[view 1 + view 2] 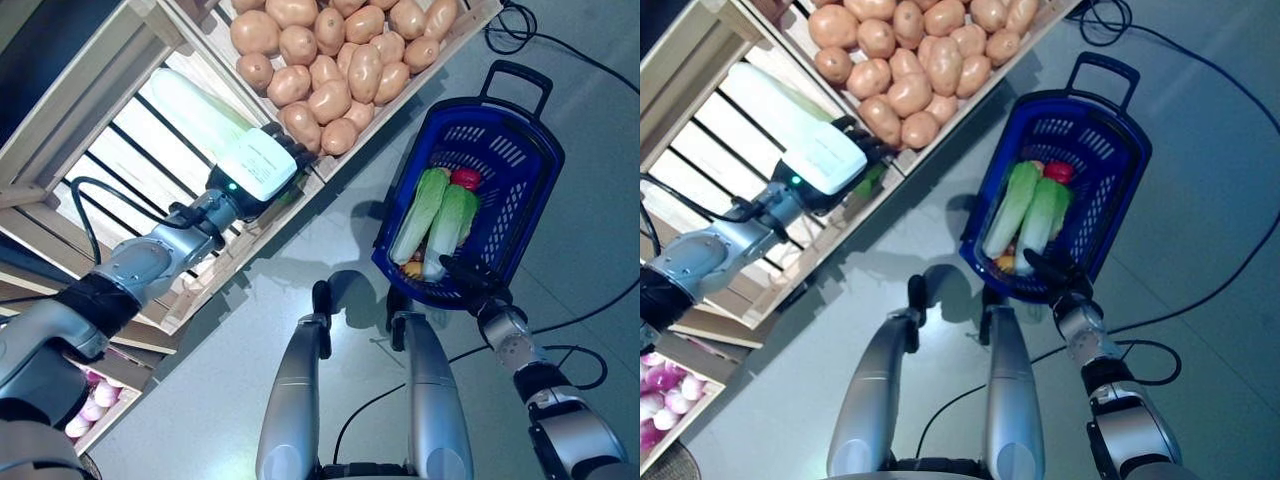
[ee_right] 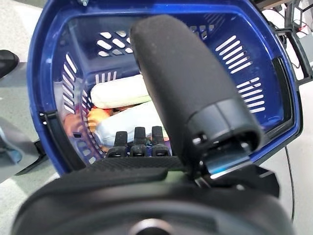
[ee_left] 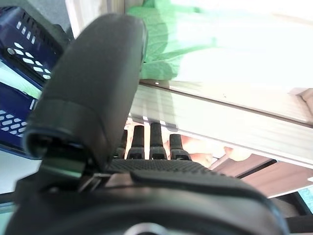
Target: Put vegetables into the basket
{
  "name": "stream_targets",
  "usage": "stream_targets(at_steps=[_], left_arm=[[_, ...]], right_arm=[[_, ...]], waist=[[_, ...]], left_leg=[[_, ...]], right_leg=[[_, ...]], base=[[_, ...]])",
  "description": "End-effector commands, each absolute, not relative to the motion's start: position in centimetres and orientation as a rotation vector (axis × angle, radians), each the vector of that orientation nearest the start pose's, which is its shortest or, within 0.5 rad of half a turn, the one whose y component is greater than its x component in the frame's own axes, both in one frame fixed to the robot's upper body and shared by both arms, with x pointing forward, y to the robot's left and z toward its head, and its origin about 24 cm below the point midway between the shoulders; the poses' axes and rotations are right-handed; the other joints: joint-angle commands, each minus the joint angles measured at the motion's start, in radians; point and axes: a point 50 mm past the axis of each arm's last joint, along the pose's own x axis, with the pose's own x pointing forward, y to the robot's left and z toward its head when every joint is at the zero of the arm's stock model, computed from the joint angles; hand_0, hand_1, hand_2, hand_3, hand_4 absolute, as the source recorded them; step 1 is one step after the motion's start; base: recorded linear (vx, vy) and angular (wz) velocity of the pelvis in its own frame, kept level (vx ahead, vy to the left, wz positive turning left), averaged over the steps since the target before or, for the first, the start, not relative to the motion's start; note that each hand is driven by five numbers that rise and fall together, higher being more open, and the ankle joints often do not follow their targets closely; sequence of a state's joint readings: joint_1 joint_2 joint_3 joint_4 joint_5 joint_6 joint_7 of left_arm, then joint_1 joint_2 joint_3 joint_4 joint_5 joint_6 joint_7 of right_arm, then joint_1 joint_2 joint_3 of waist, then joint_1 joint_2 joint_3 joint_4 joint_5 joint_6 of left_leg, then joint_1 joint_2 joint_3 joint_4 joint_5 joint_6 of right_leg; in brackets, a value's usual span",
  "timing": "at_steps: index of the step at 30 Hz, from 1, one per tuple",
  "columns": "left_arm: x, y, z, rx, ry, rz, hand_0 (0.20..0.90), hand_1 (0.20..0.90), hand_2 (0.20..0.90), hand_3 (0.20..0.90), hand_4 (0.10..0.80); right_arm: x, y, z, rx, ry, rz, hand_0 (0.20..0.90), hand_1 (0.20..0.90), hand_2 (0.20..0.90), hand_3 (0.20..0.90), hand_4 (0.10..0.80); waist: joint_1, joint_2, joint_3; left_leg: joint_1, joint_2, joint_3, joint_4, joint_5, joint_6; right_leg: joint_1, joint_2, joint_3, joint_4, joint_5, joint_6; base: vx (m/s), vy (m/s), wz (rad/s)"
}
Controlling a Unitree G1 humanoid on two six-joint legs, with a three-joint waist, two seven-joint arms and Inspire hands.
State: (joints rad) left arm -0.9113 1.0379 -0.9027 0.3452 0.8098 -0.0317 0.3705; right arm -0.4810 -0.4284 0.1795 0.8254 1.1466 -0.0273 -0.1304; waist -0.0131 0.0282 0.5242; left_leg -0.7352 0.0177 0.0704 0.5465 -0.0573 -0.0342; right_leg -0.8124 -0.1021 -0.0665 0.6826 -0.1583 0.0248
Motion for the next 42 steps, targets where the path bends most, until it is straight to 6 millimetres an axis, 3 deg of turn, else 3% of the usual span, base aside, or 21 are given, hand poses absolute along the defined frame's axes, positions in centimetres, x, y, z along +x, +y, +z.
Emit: stream_targets(at_steps=[1, 10, 32, 42], left_arm=[[34.5, 24.5, 25.1, 2.023, -0.687, 0.297, 0.900, 0.900, 0.900, 0.900, 0.800], [32.1, 24.3, 27.7, 2.004, -0.857, 0.416, 0.900, 0.900, 0.900, 0.900, 0.800], [31.6, 26.4, 26.1, 2.126, -0.549, 0.305, 0.900, 0.900, 0.900, 0.900, 0.800], [32.2, 27.0, 26.3, 2.115, -0.623, 0.412, 0.900, 0.900, 0.900, 0.900, 0.800]], right_arm=[[32.0, -26.6, 3.1, 0.551, 0.211, -0.345, 0.900, 0.900, 0.900, 0.900, 0.800], [31.1, -26.6, 2.9, 0.564, 0.173, -0.367, 0.900, 0.900, 0.900, 0.900, 0.800], [30.3, -28.0, 2.7, 0.585, 0.157, -0.394, 0.900, 0.900, 0.900, 0.900, 0.800], [30.9, -28.0, 3.0, 0.576, 0.167, -0.411, 0.900, 0.900, 0.900, 0.900, 0.800]], waist=[[-0.026, 0.040, -0.004], [-0.003, 0.047, -0.004], [0.019, 0.050, -0.004], [0.009, 0.047, -0.004]], left_leg=[[0.000, -0.034, 0.053, -0.015, -0.022, 0.003], [-0.005, -0.050, 0.039, -0.025, -0.025, 0.007], [-0.014, -0.048, 0.027, -0.027, -0.017, 0.010], [-0.012, -0.038, 0.035, -0.017, -0.017, 0.008]], right_leg=[[0.056, 0.004, -0.037, -0.123, 0.106, 0.036], [0.053, -0.011, -0.059, -0.138, 0.104, 0.033], [0.052, -0.026, -0.090, -0.129, 0.105, 0.036], [0.052, -0.022, -0.081, -0.116, 0.104, 0.034]], base=[[0.002, -0.009, 0.03], [0.003, -0.010, 0.02], [0.002, -0.016, 0.04], [0.000, 0.000, 0.00]])
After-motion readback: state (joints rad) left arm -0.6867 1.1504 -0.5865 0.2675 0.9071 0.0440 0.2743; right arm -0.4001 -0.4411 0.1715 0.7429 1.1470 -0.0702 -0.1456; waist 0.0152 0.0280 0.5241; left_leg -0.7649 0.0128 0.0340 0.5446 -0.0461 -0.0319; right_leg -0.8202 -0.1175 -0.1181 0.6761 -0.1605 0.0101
